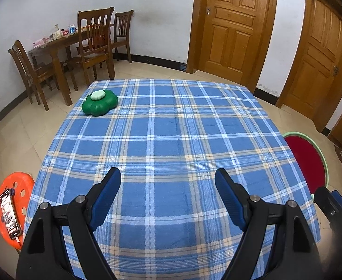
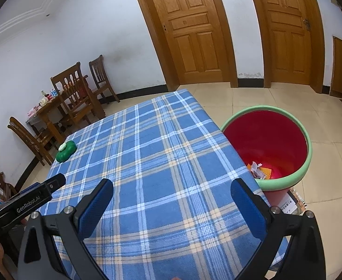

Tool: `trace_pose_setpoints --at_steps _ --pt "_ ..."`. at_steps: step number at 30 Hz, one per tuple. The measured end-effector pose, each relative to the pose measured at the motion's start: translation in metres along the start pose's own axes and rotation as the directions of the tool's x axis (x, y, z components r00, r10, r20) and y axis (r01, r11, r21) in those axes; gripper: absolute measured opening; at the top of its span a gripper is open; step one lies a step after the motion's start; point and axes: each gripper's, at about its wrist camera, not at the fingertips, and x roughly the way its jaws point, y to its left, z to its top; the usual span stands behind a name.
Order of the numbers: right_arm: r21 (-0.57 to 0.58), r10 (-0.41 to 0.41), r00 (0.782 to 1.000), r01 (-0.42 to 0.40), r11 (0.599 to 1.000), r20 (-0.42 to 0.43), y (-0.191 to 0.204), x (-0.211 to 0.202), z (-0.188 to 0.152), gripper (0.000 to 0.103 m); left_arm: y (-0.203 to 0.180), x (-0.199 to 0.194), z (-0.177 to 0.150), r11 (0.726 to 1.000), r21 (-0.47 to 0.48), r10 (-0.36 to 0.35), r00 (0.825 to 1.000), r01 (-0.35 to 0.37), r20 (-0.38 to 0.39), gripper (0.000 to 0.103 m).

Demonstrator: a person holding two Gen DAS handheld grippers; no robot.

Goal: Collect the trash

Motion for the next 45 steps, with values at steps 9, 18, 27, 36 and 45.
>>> trace_pose_setpoints --at_steps 9,18,27,36,45 --pt "-0.001 0.001 1.000 -0.001 1.000 -0.001 -0.0005 0.0005 -0.0004 0.103 -0.0023 -0.0011 -0.0001 1.000 0.011 -0.012 1.000 0.012 0.006 0.082" --pt "0.000 0.001 1.000 -0.001 1.000 0.000 -0.0004 0.0002 -0.0003 0.103 -0.0029 -0.0009 -0.0003 1.000 0.011 -0.015 1.000 0.015 0.001 0.082" --pt "0.000 0.001 1.000 -0.001 1.000 0.000 -0.0003 -0.0001 0.0005 0.103 -0.0032 -0.0001 -0.0005 1.000 0.011 -0.016 1.000 0.016 0.001 0.082" --pt "0.000 0.001 1.000 -0.001 1.000 -0.001 -0.0004 -0.0002 0.0007 0.103 -0.0033 -0.0001 -0.0004 1.000 0.011 -0.019 1.000 0.019 -0.001 0.082" --pt "0.001 0.001 1.000 -0.001 1.000 -0.001 -0.0005 0.0000 0.0004 0.103 -0.0055 -0.0002 -0.0011 1.000 0.011 -0.021 1.000 0.021 -0.003 0.082"
